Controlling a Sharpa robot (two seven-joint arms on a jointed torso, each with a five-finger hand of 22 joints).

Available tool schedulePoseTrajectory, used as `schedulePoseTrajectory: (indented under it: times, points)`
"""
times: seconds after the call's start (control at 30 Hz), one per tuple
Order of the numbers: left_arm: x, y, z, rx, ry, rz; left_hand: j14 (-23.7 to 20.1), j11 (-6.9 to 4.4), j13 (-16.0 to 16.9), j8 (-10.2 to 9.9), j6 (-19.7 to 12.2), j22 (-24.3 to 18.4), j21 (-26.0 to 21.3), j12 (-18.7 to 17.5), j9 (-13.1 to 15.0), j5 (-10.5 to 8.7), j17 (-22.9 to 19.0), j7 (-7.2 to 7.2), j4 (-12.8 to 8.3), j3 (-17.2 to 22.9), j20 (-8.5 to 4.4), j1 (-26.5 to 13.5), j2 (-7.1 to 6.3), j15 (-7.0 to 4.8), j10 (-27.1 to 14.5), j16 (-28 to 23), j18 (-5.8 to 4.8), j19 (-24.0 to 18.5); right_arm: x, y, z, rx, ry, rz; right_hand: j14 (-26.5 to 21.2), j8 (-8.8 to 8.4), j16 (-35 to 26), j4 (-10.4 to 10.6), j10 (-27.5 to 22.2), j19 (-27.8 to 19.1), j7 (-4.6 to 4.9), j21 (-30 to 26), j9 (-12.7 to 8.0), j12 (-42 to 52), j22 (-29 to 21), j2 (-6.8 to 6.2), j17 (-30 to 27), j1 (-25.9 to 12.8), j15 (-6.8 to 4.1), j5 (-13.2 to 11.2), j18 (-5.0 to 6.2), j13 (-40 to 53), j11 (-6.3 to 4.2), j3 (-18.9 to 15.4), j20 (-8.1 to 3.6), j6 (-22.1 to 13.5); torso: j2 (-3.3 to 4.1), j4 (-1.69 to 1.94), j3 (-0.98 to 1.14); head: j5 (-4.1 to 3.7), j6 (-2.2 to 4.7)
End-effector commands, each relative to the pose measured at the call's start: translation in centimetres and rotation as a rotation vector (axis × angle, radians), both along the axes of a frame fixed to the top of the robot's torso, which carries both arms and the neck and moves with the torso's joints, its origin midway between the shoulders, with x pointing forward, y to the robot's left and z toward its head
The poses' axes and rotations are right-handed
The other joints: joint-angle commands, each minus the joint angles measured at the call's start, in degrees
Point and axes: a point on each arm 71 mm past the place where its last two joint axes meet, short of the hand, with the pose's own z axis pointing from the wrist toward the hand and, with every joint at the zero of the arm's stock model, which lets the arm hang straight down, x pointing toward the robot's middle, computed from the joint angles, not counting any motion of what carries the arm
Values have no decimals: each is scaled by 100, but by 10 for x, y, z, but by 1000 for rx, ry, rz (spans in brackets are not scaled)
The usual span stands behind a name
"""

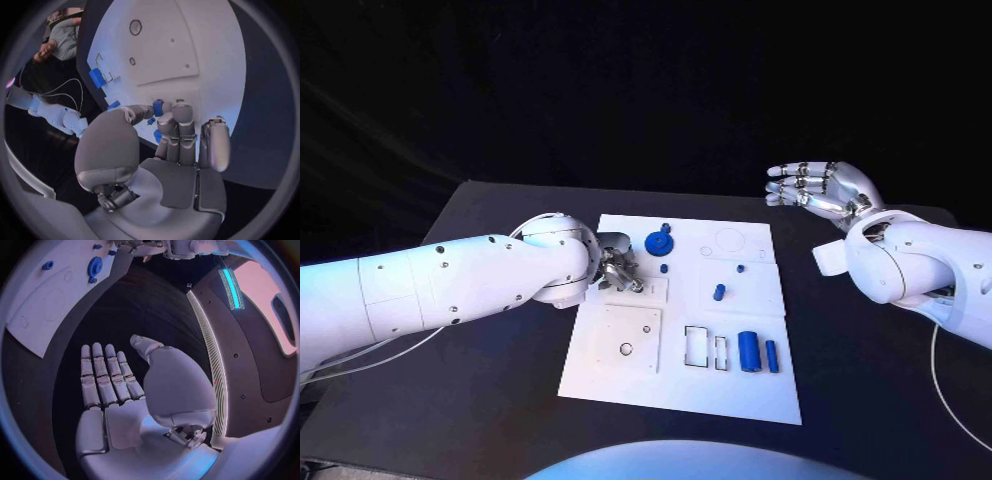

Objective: Assemble the parts on the task board

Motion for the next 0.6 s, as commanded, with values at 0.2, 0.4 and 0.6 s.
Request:
schedulePoseTrajectory:
  times: [0.2,0.4,0.6]
  points:
    - [-2,-1,-3,20,20,-17,-9,10,14,26,20,187,20,6,7,22,-2,-9,-1373,1350,15,-10,71,-51,32,0,-51,33,0,1,0,4,2,16,-36,-20,-16,7,-9,65,533,20,-14,30,-8,30,-12,-18,-3,31,37,-7,40,-41,-16,24,3,0,-1,0,0]
    - [-2,-1,-3,19,26,-16,-8,13,-2,41,10,190,22,-2,18,7,-2,-8,-1355,1351,14,-53,92,-49,25,0,-52,33,0,1,0,3,1,13,-36,-20,-16,7,-9,67,533,20,-15,30,-9,30,-13,-18,-3,31,37,-7,40,-41,-16,23,1,0,2,-5,3]
    - [-1,-1,-3,17,32,-14,2,-7,-17,123,-38,195,16,6,85,-66,1,-43,-1247,1231,22,-277,134,-54,41,3,-54,27,0,1,-1,3,2,12,-39,-22,-17,7,-12,70,534,21,-16,29,-10,30,-14,-18,-3,33,37,-8,41,-43,-15,21,2,1,1,-7,-4]
